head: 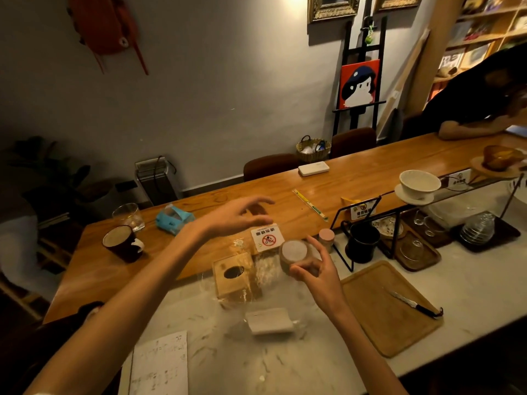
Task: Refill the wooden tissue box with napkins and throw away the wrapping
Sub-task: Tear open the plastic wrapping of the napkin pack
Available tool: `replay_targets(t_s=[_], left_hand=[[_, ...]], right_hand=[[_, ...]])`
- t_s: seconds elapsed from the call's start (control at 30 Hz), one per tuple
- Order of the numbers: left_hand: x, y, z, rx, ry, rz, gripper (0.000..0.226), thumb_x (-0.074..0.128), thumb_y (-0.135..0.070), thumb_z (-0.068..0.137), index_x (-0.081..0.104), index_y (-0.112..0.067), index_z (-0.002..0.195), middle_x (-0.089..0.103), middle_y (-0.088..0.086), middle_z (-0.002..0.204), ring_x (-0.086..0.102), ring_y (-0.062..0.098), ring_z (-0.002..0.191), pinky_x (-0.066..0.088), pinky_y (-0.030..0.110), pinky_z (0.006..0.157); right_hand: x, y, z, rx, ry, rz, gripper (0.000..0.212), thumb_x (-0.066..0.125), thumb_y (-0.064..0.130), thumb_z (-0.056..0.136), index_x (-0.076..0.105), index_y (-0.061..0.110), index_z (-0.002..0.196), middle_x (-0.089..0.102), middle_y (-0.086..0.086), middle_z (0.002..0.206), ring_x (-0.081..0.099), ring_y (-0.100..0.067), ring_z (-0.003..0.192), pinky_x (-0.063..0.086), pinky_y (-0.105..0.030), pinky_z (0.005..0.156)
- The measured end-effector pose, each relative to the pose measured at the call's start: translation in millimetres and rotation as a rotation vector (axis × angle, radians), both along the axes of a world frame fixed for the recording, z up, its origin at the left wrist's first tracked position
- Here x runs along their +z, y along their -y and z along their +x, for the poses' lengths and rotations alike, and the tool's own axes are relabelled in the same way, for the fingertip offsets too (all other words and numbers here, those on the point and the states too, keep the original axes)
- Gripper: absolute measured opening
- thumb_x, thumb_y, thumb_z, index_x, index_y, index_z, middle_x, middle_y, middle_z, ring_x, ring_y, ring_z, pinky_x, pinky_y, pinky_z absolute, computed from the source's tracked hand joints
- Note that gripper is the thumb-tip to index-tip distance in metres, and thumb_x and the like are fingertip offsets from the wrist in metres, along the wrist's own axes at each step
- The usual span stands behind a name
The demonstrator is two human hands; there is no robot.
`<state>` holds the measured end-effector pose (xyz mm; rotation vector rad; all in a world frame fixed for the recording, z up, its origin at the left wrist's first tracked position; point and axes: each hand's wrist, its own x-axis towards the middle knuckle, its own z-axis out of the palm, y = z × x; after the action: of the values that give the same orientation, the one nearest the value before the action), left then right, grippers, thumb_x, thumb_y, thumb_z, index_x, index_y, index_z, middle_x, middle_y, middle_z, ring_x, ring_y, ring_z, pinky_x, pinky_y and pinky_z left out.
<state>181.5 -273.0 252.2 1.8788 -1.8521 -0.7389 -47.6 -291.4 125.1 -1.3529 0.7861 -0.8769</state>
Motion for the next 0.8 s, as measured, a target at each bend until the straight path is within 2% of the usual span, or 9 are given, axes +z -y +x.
replay_targets(t_s=[0.1,0.17,0.23,0.27,0.33,0.43,0.53,0.6,0.8], left_hand=[[-10,-9,11,-0.06,0.119,0.074,0.023,0.061,-0.034,0.091,0.064,-0.025,0.112,0.066,-0.008,0.105,0.063,0.003,0.093,0.056,0.03,0.082],[-10,-14,11,-0.021,0.117,-0.018,0.01,0.059,-0.026,0.094,0.066,-0.024,0.099,0.066,-0.008,0.091,0.063,0.004,0.08,0.055,0.027,0.07],[-6,-19,8,-0.018,0.141,-0.043,0.01,0.057,-0.025,0.095,0.066,-0.022,0.099,0.064,-0.01,0.087,0.06,0.0,0.074,0.049,0.02,0.063],[-3,-21,5,-0.031,0.174,-0.047,0.012,0.056,-0.025,0.096,0.066,-0.021,0.101,0.063,-0.011,0.087,0.059,-0.001,0.074,0.047,0.019,0.063],[-1,-23,1,-0.051,0.242,-0.056,0.013,0.054,-0.026,0.096,0.065,-0.022,0.102,0.062,-0.014,0.087,0.058,-0.003,0.076,0.047,0.018,0.067],[0,-26,-6,-0.078,0.272,-0.083,0.013,0.054,-0.024,0.097,0.065,-0.022,0.103,0.059,-0.017,0.084,0.056,-0.005,0.074,0.046,0.018,0.067],[1,-28,-13,-0.082,0.275,-0.12,0.015,0.053,-0.022,0.097,0.066,-0.018,0.104,0.061,-0.012,0.086,0.056,-0.005,0.075,0.043,0.015,0.066],[2,-30,-15,-0.069,0.251,-0.132,0.016,0.054,-0.022,0.097,0.066,-0.017,0.104,0.062,-0.01,0.088,0.056,-0.004,0.076,0.044,0.016,0.066],[5,-37,-22,0.007,0.228,-0.147,0.018,0.054,-0.024,0.097,0.065,-0.014,0.106,0.064,-0.007,0.089,0.057,-0.002,0.069,0.044,0.015,0.059]], right_hand=[[2,1,-5,0.018,-0.058,-0.005,0.075,0.07,0.003,0.085,0.032,0.026,0.145,0.072,-0.009,0.087,0.069,-0.011,0.095,0.052,-0.037,0.097],[5,-2,-6,0.017,-0.054,-0.017,0.07,0.066,0.016,0.089,0.027,0.038,0.143,0.066,-0.008,0.118,0.06,-0.01,0.116,0.045,-0.036,0.105],[12,-11,-5,-0.152,-0.121,-0.209,0.063,0.059,0.027,0.089,0.03,0.035,0.145,0.046,-0.001,0.144,0.043,-0.012,0.134,0.038,-0.033,0.108],[20,-18,-5,-0.273,-0.147,-0.402,0.057,0.056,0.023,0.09,0.038,0.024,0.143,0.043,-0.001,0.144,0.04,-0.015,0.134,0.037,-0.031,0.108],[37,-32,-4,-0.391,-0.094,-0.827,0.034,0.05,0.007,0.087,0.059,0.01,0.12,0.057,-0.003,0.122,0.052,-0.018,0.116,0.043,-0.03,0.098],[54,-47,13,-0.183,-0.212,-1.126,0.029,0.051,-0.004,0.08,0.07,0.009,0.098,0.069,-0.004,0.1,0.061,-0.02,0.101,0.049,-0.032,0.089],[50,-39,31,-0.102,-0.598,-1.147,0.038,0.061,0.002,0.084,0.064,0.013,0.12,0.065,-0.003,0.12,0.056,-0.02,0.117,0.048,-0.033,0.097],[50,-32,35,-0.077,-0.714,-1.109,0.046,0.066,0.008,0.085,0.055,0.015,0.129,0.062,-0.002,0.125,0.057,-0.019,0.114,0.051,-0.032,0.092],[72,-27,28,0.014,-0.932,-1.176,0.035,0.075,0.027,0.08,0.061,0.021,0.113,0.07,0.002,0.091,0.06,-0.019,0.079,0.045,-0.032,0.065]])
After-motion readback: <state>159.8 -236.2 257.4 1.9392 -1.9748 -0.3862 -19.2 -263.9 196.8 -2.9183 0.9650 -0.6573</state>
